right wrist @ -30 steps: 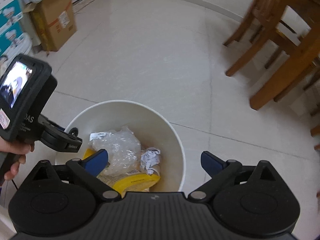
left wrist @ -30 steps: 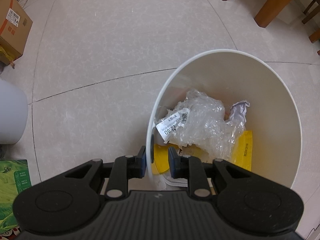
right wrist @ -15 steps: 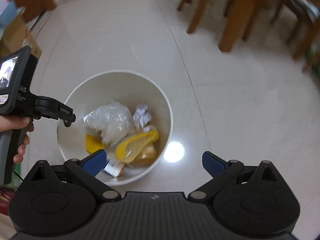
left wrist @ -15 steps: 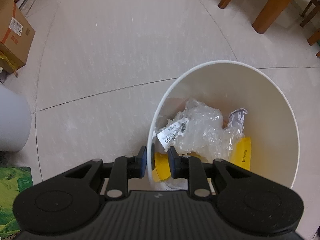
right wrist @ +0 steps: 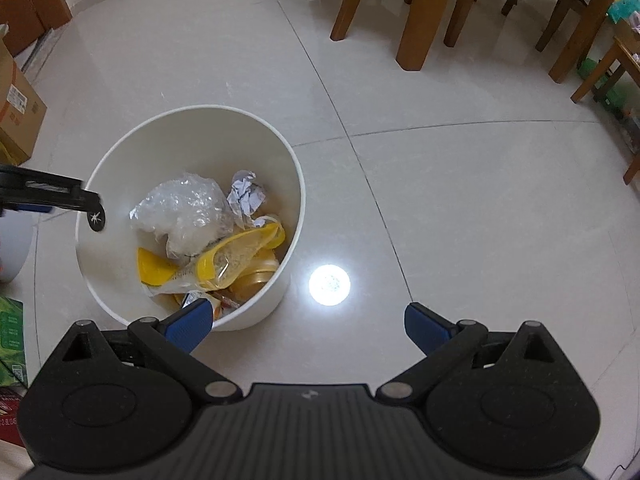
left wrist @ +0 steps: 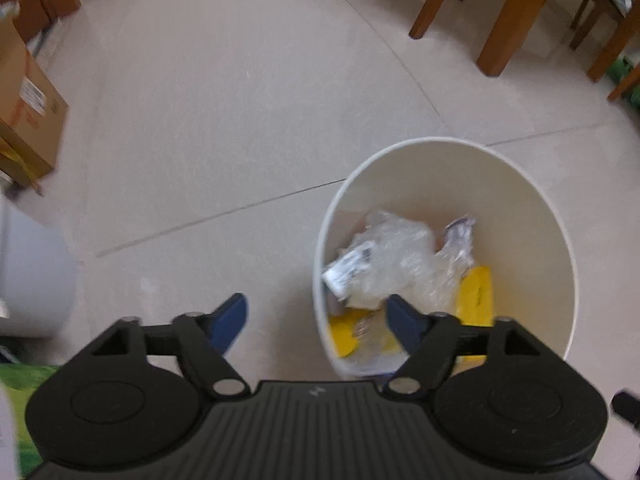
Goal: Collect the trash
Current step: 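Lower the bin onto the floor with the left tool while the right tool withdraws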
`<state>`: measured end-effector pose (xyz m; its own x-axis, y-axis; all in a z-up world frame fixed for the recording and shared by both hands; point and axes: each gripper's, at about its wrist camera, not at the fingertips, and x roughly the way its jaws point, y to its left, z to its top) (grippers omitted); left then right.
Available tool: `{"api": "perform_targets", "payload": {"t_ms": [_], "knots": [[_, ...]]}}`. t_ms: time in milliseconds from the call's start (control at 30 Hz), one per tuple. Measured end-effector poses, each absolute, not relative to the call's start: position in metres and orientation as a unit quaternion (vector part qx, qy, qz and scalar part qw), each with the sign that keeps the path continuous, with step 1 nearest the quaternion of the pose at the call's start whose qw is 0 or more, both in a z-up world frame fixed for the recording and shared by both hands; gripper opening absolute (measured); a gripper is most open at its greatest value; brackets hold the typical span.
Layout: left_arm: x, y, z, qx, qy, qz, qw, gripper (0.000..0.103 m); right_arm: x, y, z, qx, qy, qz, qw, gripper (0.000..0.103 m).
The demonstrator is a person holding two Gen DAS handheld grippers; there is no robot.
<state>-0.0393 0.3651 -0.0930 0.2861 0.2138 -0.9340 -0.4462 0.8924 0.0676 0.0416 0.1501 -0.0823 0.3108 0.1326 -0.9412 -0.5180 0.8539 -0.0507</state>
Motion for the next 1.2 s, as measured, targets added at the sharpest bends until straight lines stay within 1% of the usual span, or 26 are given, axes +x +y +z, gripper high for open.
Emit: {"api": "perform_targets", "payload": {"t_ms": [67, 100, 133, 367, 433, 567, 800, 933, 1200], "knots": [[-0.049, 0.358, -0.082, -0.081, 0.554, 0.221, 0.799, 0.084, 0.041, 0.151, -0.081, -0.175, 0.556, 0.198, 0.788, 0.103], [-0.054, 0.352, -0.076, -0.069, 0.551, 0.219, 0.802, 0.086, 0.04, 0.151, -0.08, -0.176, 0.556, 0.192, 0.789, 0.103], [-0.059, 0.345, -0.071, -0.062, 0.553, 0.215, 0.802, 0.09, 0.039, 0.152, -0.079, -0.178, 0.557, 0.189, 0.789, 0.103], [-0.094, 0.299, -0.043, -0.04, 0.572, 0.217, 0.79, 0.093, 0.024, 0.147, -0.057, -0.179, 0.55, 0.178, 0.796, 0.103], [-0.102, 0.289, -0.033, -0.044, 0.572, 0.221, 0.789, 0.096, 0.018, 0.143, -0.049, -0.175, 0.55, 0.178, 0.797, 0.103], [-0.113, 0.273, -0.014, -0.059, 0.568, 0.218, 0.791, 0.097, 0.009, 0.136, -0.036, -0.163, 0.557, 0.185, 0.793, 0.103], [-0.123, 0.256, 0.009, -0.047, 0.571, 0.241, 0.783, 0.098, -0.004, 0.125, -0.014, -0.147, 0.557, 0.184, 0.796, 0.103], [-0.125, 0.246, 0.019, -0.028, 0.57, 0.242, 0.785, 0.098, -0.012, 0.124, -0.001, -0.149, 0.551, 0.191, 0.798, 0.103], [-0.129, 0.238, 0.03, -0.024, 0.566, 0.244, 0.787, 0.099, -0.019, 0.121, 0.013, -0.146, 0.547, 0.195, 0.801, 0.103]]}}
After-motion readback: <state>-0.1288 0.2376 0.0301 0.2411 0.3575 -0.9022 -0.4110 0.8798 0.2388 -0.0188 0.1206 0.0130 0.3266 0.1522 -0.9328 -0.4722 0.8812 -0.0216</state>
